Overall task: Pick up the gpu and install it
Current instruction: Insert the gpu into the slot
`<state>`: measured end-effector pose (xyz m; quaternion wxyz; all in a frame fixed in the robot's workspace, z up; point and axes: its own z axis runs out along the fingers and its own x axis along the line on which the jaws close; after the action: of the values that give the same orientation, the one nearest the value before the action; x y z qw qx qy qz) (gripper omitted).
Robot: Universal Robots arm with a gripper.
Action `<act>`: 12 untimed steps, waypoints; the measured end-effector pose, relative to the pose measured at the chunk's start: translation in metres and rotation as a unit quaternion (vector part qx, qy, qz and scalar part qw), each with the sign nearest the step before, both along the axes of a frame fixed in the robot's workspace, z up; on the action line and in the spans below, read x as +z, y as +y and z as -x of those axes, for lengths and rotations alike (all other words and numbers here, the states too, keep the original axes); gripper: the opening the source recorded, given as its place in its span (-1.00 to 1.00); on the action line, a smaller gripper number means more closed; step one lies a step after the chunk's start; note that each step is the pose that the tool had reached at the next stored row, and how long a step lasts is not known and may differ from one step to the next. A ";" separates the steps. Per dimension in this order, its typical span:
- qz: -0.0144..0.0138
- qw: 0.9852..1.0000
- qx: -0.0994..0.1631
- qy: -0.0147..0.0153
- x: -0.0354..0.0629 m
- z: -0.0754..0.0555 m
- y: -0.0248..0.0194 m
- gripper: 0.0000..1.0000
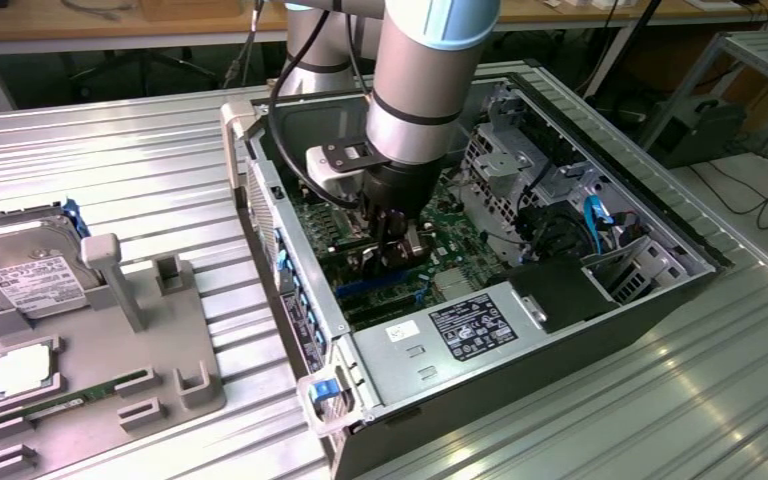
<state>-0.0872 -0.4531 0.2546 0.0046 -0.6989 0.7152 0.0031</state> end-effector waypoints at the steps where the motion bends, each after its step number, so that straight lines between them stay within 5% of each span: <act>1: 0.000 1.000 0.000 0.000 0.0000 0.000 0.0000 -0.44; 12: 0.000 1.000 0.000 0.000 -0.0001 0.000 0.0000 -0.44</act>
<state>-0.0871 -0.4531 0.2545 0.0047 -0.6989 0.7152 0.0032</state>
